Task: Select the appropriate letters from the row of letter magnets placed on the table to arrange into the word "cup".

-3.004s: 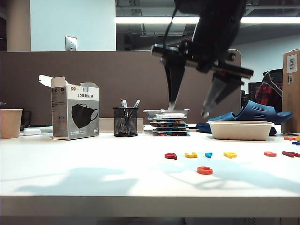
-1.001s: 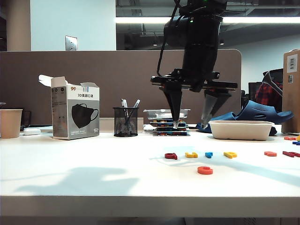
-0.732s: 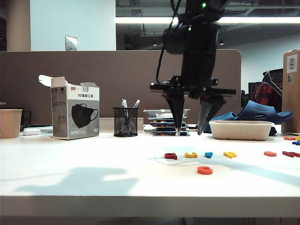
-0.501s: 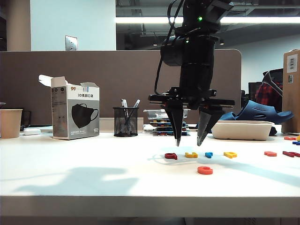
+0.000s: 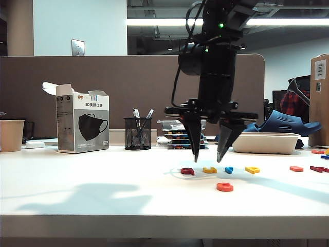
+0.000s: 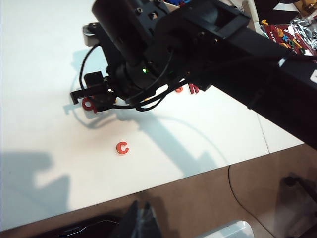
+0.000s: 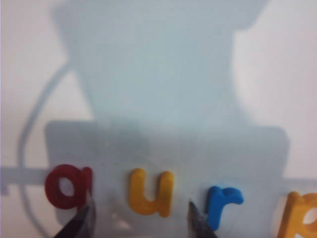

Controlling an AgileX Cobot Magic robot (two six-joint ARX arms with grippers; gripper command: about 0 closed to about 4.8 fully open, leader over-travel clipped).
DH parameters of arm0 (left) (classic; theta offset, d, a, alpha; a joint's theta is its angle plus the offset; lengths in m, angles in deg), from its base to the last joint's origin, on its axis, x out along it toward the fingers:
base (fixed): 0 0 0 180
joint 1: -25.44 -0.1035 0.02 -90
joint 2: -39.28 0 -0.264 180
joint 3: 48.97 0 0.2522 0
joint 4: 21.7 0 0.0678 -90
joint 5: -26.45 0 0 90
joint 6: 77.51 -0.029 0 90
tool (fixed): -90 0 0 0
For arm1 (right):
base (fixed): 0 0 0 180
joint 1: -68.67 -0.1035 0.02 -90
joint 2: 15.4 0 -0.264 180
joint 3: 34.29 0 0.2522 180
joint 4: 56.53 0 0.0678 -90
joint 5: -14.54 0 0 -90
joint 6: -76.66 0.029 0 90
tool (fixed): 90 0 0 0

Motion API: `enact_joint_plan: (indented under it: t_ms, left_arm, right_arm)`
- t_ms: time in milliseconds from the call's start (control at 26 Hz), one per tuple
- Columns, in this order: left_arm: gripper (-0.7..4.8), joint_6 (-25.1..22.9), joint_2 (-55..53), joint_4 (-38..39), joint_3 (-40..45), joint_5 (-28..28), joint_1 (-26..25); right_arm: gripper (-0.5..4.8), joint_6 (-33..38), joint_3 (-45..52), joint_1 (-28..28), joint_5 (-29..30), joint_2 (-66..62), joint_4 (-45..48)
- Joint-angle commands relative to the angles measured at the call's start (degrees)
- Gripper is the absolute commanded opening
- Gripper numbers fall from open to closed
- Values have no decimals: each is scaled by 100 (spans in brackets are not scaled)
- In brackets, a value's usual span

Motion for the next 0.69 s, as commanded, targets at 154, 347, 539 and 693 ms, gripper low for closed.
enact_joint_plan:
  t_ms: [154, 347, 539, 693]
  left_arm:
    - [-5, 15, 15, -37, -20, -17, 2]
    - [-5, 15, 15, -37, -20, -17, 2]
    - [-5, 15, 15, -37, -20, -20, 2]
    - [-5, 15, 15, -37, -20, -20, 2]
  right_arm:
    - [234, 155, -26, 26, 17, 31, 15]
    - [233, 203, -26, 22, 13, 11, 2]
    - [233, 205, -24, 33, 15, -4, -17]
    - [233, 289, -24, 28, 15, -15, -9]
